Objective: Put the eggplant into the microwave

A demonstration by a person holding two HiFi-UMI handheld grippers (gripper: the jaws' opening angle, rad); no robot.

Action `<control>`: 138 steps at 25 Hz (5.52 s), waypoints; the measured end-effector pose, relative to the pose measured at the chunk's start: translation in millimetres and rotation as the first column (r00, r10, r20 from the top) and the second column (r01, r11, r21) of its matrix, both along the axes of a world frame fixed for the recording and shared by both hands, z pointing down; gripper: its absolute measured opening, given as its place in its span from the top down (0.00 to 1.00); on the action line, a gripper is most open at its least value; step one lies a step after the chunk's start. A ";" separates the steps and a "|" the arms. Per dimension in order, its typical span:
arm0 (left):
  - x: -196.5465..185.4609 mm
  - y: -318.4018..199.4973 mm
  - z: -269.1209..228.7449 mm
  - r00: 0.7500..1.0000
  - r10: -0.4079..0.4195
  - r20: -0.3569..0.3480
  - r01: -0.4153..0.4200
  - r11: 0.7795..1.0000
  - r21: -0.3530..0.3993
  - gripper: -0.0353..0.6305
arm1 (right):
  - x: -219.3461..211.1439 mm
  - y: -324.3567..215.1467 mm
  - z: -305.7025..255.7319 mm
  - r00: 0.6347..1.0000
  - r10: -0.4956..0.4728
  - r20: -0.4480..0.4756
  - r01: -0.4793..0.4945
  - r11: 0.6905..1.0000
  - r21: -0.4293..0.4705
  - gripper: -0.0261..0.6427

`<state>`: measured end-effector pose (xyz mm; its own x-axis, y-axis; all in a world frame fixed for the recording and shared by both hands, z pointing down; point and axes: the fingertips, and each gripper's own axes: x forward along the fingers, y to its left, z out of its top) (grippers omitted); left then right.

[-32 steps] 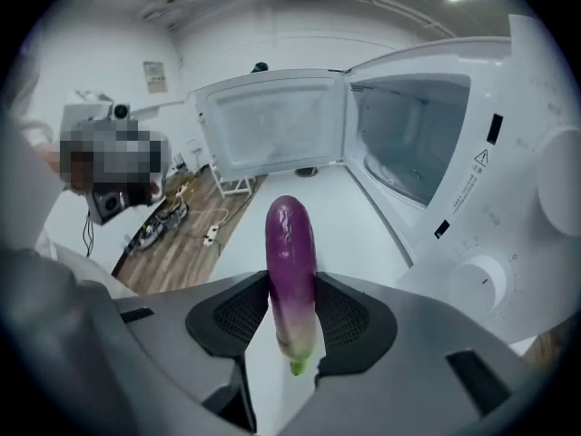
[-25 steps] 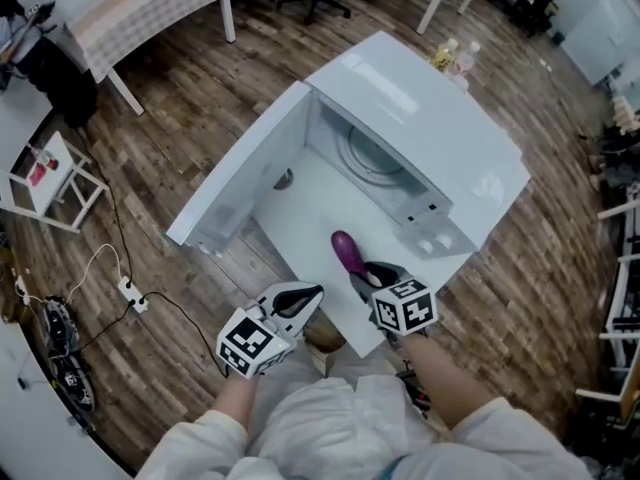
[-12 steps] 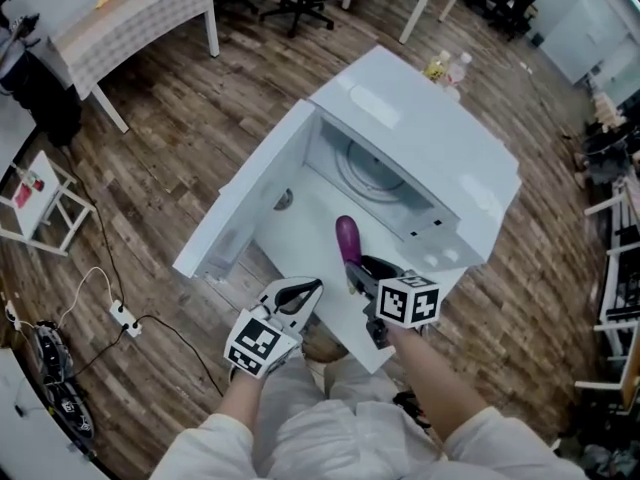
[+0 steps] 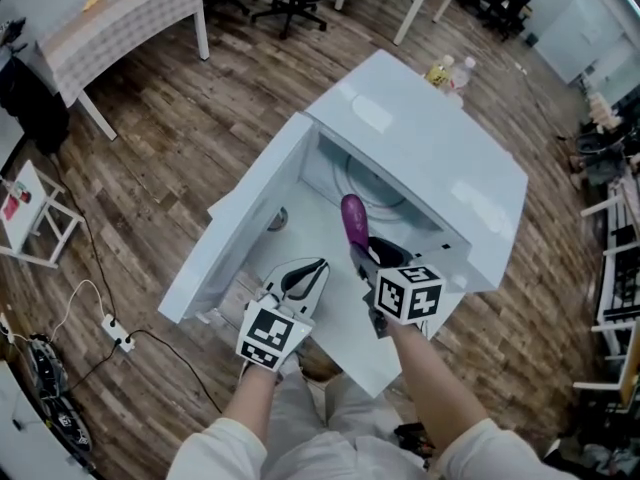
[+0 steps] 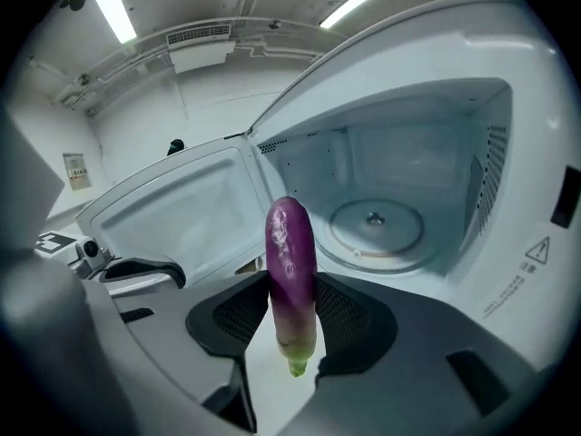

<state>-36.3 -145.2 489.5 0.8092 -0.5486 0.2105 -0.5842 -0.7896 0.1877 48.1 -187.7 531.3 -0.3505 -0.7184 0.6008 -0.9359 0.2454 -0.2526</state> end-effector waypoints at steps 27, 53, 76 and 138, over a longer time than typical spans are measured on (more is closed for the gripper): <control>31.6 -80.2 22.9 0.998 -0.056 -0.030 0.055 0.998 -0.024 0.94 | 15.5 -85.2 -11.5 0.763 -0.103 -0.638 0.277 0.944 0.179 0.69; 33.0 -81.1 28.3 0.999 -0.025 -0.024 0.023 0.998 -0.053 0.94 | 26.5 -111.3 12.1 0.681 -0.098 -0.726 0.229 0.970 0.084 0.61; 27.3 -60.0 24.4 1.000 -0.018 -0.016 0.017 0.998 -0.058 0.94 | 0.8 -65.2 -23.7 0.801 -0.025 -0.598 0.215 0.945 0.248 0.61; 52.3 112.5 -56.9 0.975 0.223 -0.001 -0.223 0.975 0.003 0.94 | -10.0 159.4 -92.4 0.958 -0.235 -0.167 0.280 0.894 0.349 0.89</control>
<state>16.0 -32.7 432.5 0.9117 -0.3545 0.2079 -0.3927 -0.9006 0.1865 38.1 -28.2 438.9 -0.4963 -0.7891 0.3619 -0.8447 0.5352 0.0085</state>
